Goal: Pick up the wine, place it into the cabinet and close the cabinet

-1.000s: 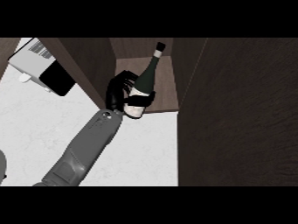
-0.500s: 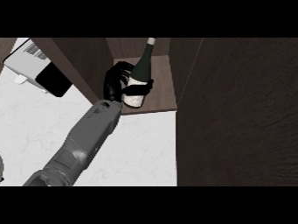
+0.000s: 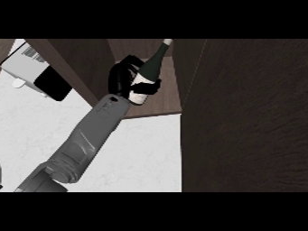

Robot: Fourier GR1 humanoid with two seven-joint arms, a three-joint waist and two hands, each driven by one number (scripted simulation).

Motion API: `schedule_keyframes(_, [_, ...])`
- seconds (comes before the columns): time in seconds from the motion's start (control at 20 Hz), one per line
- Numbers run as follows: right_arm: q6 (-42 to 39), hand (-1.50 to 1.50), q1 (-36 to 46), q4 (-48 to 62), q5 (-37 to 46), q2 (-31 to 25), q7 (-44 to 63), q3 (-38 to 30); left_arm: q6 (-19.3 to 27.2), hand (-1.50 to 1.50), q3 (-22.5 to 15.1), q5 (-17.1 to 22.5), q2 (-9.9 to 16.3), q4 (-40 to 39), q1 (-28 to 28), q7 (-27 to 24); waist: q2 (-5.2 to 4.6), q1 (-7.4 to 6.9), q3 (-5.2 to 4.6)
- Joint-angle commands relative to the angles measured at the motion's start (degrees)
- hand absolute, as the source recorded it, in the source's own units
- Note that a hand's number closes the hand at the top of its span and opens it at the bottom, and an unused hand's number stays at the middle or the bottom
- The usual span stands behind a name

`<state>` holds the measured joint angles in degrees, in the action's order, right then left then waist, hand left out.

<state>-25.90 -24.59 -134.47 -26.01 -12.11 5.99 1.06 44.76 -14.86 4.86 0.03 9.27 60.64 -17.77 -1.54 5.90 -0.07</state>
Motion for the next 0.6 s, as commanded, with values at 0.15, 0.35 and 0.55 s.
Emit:
schedule_keyframes(0.15, [0.8, -1.50, 0.8, -3.6, -6.0, -1.3, 3.0, -0.7, 2.3, 1.50, -3.7, -1.9, 0.0, -0.9, 2.9, 3.2, -0.01, 0.81, -0.01])
schedule_keyframes(0.35, [0.0, -1.50, 2.1, -2.1, -6.2, -1.9, 2.4, -1.6, 2.4, 1.50, -2.9, -0.2, 0.0, -0.2, 3.4, 5.0, -0.29, 1.47, -0.02])
schedule_keyframes(0.55, [-1.8, -1.50, 0.3, -1.9, -6.9, -1.8, 0.9, -1.6, 3.2, 1.50, -5.3, -0.9, 0.0, -1.4, 5.2, 11.0, -0.07, 2.61, 0.07])
